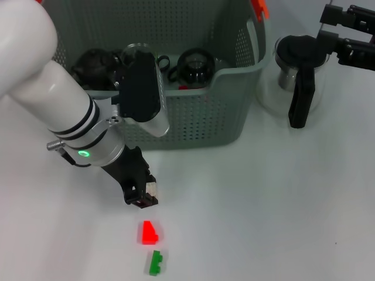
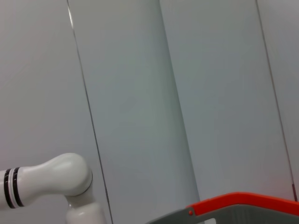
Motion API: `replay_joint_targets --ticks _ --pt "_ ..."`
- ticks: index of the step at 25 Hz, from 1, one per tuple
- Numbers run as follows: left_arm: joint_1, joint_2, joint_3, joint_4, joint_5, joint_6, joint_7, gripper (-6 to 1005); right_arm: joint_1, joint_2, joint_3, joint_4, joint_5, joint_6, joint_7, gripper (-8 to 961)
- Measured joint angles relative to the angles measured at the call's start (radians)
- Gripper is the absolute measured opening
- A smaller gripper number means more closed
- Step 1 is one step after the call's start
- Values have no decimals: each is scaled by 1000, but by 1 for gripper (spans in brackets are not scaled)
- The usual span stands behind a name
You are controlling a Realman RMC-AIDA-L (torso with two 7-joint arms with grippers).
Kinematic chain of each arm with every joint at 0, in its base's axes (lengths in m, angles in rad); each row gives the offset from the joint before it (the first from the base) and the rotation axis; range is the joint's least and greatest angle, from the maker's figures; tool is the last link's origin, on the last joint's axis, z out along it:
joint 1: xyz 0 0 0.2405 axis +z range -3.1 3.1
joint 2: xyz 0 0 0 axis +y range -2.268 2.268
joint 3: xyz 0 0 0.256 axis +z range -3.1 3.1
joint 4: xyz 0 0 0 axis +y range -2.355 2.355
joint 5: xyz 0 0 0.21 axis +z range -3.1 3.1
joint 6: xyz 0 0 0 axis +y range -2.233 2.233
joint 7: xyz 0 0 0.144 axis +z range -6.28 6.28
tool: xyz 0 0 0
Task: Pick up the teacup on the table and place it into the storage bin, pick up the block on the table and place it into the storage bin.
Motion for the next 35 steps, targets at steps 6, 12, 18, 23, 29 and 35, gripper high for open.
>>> replay_joint_targets --ticks 6,12,18,23,29,35 --pt "-5 6 -14 35 0 52 -6 423 0 0 0 1 2 0 -7 818" --pt "-8 9 -109 207 -12 254 -6 412 -1 -3 -1 2 8 -2 -8 818" --pt "-67 21 -349 358 -80 449 -2 411 -1 -6 0 2 19 -8 -8 818" --pt "-118 63 -554 363 -185 455 -21 412 -3 -6 -3 2 19 -13 -8 818" --pt "-134 130 -611 253 -269 229 -115 412 -4 -10 -9 2 16 -22 -10 818" --pt "-173 157 -561 74 -232 -50 -241 411 -1 -12 -14 -4 9 -22 -10 818"
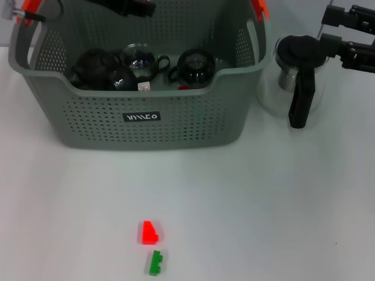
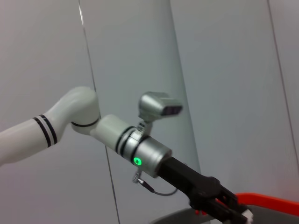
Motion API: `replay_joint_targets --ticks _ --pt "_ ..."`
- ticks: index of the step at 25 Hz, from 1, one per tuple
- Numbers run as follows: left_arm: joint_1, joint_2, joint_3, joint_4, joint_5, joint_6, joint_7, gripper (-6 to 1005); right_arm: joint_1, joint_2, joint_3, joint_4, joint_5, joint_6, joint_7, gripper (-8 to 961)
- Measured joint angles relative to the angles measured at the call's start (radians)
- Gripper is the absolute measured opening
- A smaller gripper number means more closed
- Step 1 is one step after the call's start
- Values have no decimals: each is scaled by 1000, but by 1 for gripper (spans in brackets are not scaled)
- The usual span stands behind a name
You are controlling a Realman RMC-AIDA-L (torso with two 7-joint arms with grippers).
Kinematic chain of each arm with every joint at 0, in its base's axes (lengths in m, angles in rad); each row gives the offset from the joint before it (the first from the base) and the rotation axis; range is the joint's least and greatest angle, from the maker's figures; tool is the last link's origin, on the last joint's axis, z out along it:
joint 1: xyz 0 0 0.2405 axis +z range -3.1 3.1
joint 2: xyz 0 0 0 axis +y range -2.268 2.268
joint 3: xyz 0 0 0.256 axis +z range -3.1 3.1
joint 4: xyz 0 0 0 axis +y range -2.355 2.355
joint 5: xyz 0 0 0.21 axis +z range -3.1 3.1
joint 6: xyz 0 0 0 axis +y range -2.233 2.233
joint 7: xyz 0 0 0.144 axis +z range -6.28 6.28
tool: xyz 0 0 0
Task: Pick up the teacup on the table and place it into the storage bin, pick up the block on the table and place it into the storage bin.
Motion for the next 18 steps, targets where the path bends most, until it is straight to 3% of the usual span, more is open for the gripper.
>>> replay_joint_targets --ticks 5,9,15,18 --pt "-2 -21 37 -58 37 -125 -32 411 -4 -11 -20 3 -1 0 4 817" --pt "5 -28 35 -69 38 -147 -46 412 -5 -15 -40 2 -1 0 7 817" --pt "29 -30 38 -52 39 -118 -62 644 -8 -28 -91 1 -4 -1 12 817" --pt "59 -36 26 13 9 -34 -65 763 -7 -38 -133 3 -26 -18 23 817"
